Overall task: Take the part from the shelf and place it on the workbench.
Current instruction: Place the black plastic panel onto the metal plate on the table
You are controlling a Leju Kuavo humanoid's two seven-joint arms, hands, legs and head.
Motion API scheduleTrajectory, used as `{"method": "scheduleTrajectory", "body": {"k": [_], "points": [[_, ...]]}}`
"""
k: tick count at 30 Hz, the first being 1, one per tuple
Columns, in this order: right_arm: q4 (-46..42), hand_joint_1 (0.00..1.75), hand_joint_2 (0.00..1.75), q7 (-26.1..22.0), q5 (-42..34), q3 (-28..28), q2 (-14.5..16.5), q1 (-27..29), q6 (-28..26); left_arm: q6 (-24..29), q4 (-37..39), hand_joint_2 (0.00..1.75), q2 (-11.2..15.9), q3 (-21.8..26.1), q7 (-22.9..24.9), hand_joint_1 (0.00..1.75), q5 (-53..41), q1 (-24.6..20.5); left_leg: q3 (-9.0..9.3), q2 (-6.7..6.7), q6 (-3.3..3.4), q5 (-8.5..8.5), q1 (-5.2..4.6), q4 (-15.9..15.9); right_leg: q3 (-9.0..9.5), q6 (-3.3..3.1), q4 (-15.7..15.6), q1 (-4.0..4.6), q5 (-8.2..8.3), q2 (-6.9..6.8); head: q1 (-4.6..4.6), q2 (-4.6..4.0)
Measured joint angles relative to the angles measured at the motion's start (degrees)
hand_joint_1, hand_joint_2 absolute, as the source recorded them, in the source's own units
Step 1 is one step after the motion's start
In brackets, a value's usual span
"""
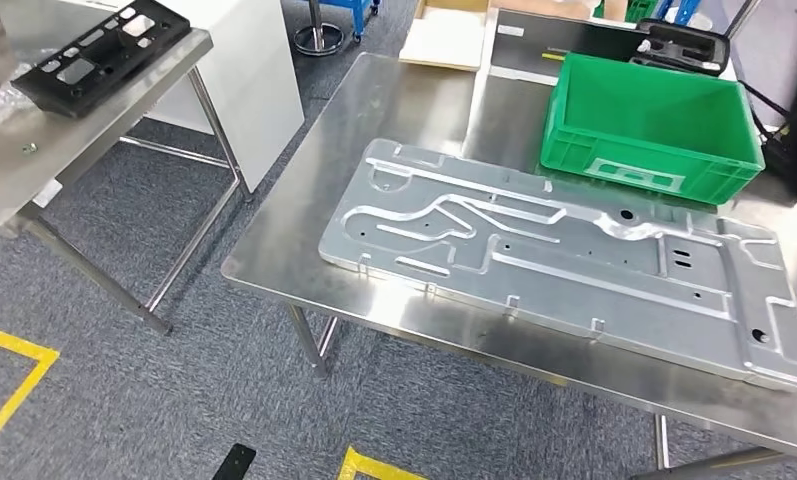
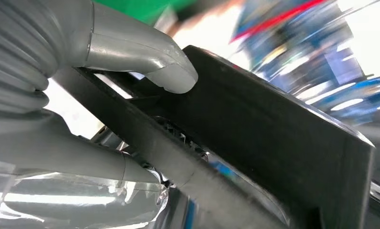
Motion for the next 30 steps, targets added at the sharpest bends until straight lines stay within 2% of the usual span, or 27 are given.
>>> {"method": "scheduleTrajectory", "body": {"k": [2,3,4,6,7,8,9,11,12,13,15,17,18,19,21,22,23,24,25,27,28,30], "points": [[4.02,1.75,1.75,0.33,8.83,3.39,-2.21,-3.7,-4.26,-0.25,0.0,1.75,0.05,-0.01,-0.47,0.0,0.1,-0.09,0.2,-0.05,0.78,0.38,0.12,-0.64,-0.21,0.62,0.53,-0.21,-0.57,0.04,0.0,0.0],[6.24,1.75,1.75,0.3,12.46,5.12,-2.97,-5.38,-6.33,-0.28,0.0,1.75,0.07,-0.02,-0.64,0.0,0.12,-0.18,0.32,-0.07,1.09,0.58,0.25,-1.0,-0.92,0.89,2.06,-0.27,-1.56,0.15,0.01,0.0],[8.7,1.75,1.75,0.24,15.63,6.96,-3.51,-6.96,-8.48,-0.27,0.0,1.75,0.08,-0.03,-0.77,0.0,0.13,-0.26,0.42,-0.08,1.29,0.7,0.34,-1.23,-2.29,1.14,4.9,-0.37,-3.07,0.3,0.02,0.0],[13.51,1.75,1.75,0.14,19.62,10.56,-3.92,-9.35,-11.97,-0.26,0.0,1.75,0.1,-0.09,-0.92,0.0,0.13,-0.35,0.43,-0.06,1.42,0.72,0.35,-1.29,-6.2,1.53,12.45,-0.47,-6.15,0.5,0.01,0.0],[15.54,1.75,1.75,0.09,20.52,12.13,-4.0,-10.02,-12.93,-0.26,0.0,1.75,0.1,-0.13,-0.94,0.0,0.13,-0.37,0.44,-0.06,1.43,0.68,0.35,-1.25,-7.79,1.65,15.22,-0.55,-6.76,0.54,0.01,0.0],[17.24,1.75,1.75,0.04,21.04,13.46,-4.07,-10.48,-13.34,-0.26,0.0,1.75,0.1,-0.18,-0.98,0.0,0.13,-0.37,0.45,-0.08,1.42,0.62,0.35,-1.17,-8.43,1.69,15.81,-0.64,-6.15,0.55,0.01,0.0],[18.74,1.75,1.75,0.07,21.65,14.6,-4.12,-10.9,-13.56,-0.26,0.0,1.75,0.1,-0.25,-1.06,0.0,0.13,-0.38,0.46,-0.15,1.35,0.52,0.35,-1.04,-7.96,1.67,14.17,-0.74,-4.48,0.56,0.02,0.0],[21.75,1.75,1.75,0.57,23.72,16.67,-4.13,-11.84,-14.57,-0.26,0.0,1.75,0.1,-0.4,-1.38,0.0,0.13,-0.42,0.51,-0.36,1.06,0.21,0.36,-0.75,-4.61,1.51,6.38,-0.86,-0.09,0.56,0.01,0.0],[23.56,1.75,1.75,1.0,25.18,17.77,-4.02,-12.26,-15.74,-0.27,0.0,1.75,0.09,-0.47,-1.59,0.0,0.13,-0.5,0.47,-0.46,0.82,0.09,0.3,-0.6,-3.08,1.35,2.94,-0.71,1.19,0.57,0.01,0.0],[25.75,1.75,1.75,1.47,26.85,19.0,-3.8,-12.51,-17.27,-0.27,0.0,1.75,0.09,-0.52,-1.77,0.0,0.13,-0.59,0.41,-0.55,0.55,0.05,0.27,-0.57,-2.13,1.14,0.76,-0.5,1.73,0.63,0.01,0.0],[30.93,1.75,1.75,2.4,29.9,21.55,-2.89,-12.47,-20.93,-0.3,0.0,1.75,0.09,-0.63,-1.96,0.0,0.13,-0.71,0.37,-0.63,-0.05,0.09,0.26,-0.77,-1.87,0.62,-0.04,-0.04,1.52,0.78,0.02,0.0],[35.91,1.75,1.75,3.51,31.97,23.54,-1.45,-11.96,-24.15,-0.32,0.0,1.75,0.1,-0.8,-2.0,0.0,0.15,-0.75,0.38,-0.59,-0.67,-0.26,0.26,-0.62,-1.74,-0.07,-0.19,-0.24,1.61,0.86,0.03,0.0],[38.07,1.75,1.75,4.19,32.77,24.24,-0.66,-11.66,-25.43,-0.32,0.0,1.75,0.11,-0.88,-2.01,0.0,0.19,-0.77,-0.15,-0.51,-0.91,-1.09,0.22,0.64,-1.65,-0.47,-0.31,-0.38,1.66,0.85,0.01,0.0],[39.99,1.75,1.75,4.88,33.43,24.8,0.13,-11.35,-26.4,-0.32,0.0,1.75,0.13,-0.93,-2.02,0.0,0.23,-0.79,-1.3,-0.41,-1.09,-2.49,0.19,3.1,-1.55,-0.83,-0.41,-0.49,1.69,0.81,0.0,0.0],[43.53,1.75,1.75,6.18,34.57,25.77,1.59,-10.68,-27.59,-0.33,0.0,1.75,0.17,-0.97,-2.03,0.0,0.29,-0.69,-5.25,-0.24,-1.22,-5.98,0.2,10.94,-1.51,-1.3,-0.38,-0.32,1.6,0.77,-0.02,0.0],[45.18,1.75,1.75,6.67,35.06,26.21,2.27,-10.28,-27.82,-0.33,0.0,1.75,0.18,-0.97,-2.03,0.0,0.29,-0.57,-7.17,-0.21,-1.2,-6.94,0.2,14.4,-1.48,-1.42,-0.35,-0.16,1.54,0.78,-0.01,0.0],[46.57,1.75,1.75,7.01,35.46,26.62,2.81,-9.89,-27.9,-0.34,0.0,1.75,0.19,-0.98,-2.03,0.0,0.3,-0.44,-8.33,-0.21,-1.09,-6.89,0.19,16.12,-1.42,-1.53,-0.31,0.01,1.46,0.79,-0.01,0.0],[47.83,1.75,1.75,7.27,35.82,26.99,3.28,-9.53,-27.92,-0.34,0.0,1.75,0.2,-0.98,-2.03,0.0,0.3,-0.34,-8.36,-0.21,-0.86,-5.63,0.11,15.43,-1.34,-1.63,-0.25,0.21,1.36,0.82,-0.01,0.0],[48.82,1.75,1.75,7.45,36.13,27.29,3.66,-9.28,-27.92,-0.37,0.0,1.75,0.23,-0.98,-2.03,0.0,0.3,-0.29,-7.21,-0.21,-0.49,-3.51,-0.02,12.4,-1.23,-1.7,-0.2,0.39,1.24,0.86,-0.01,0.0],[50.37,1.75,1.75,7.89,36.62,27.78,4.29,-9.01,-27.96,-0.48,0.0,1.75,0.42,-0.98,-2.15,0.0,0.33,-0.28,-3.57,-0.2,0.62,0.45,-0.43,4.08,-1.08,-1.71,-0.11,0.7,0.99,0.91,0.0,0.0],[51.03,1.75,1.75,8.08,36.77,27.96,4.57,-8.93,-28.02,-0.59,0.0,1.75,0.53,-0.99,-2.25,0.0,0.38,-0.32,-2.29,-0.16,0.99,1.4,-0.58,1.28,-1.11,-1.58,-0.08,0.73,0.92,0.92,0.0,0.0],[52.17,1.75,1.75,8.36,36.97,28.33,5.03,-8.53,-28.14,-0.8,0.0,1.75,0.68,-0.99,-2.39,0.0,0.56,-0.32,-1.4,-0.1,1.27,1.61,-0.82,-0.52,-1.24,-1.1,-0.13,0.59,0.92,0.91,0.02,0.0]]}}
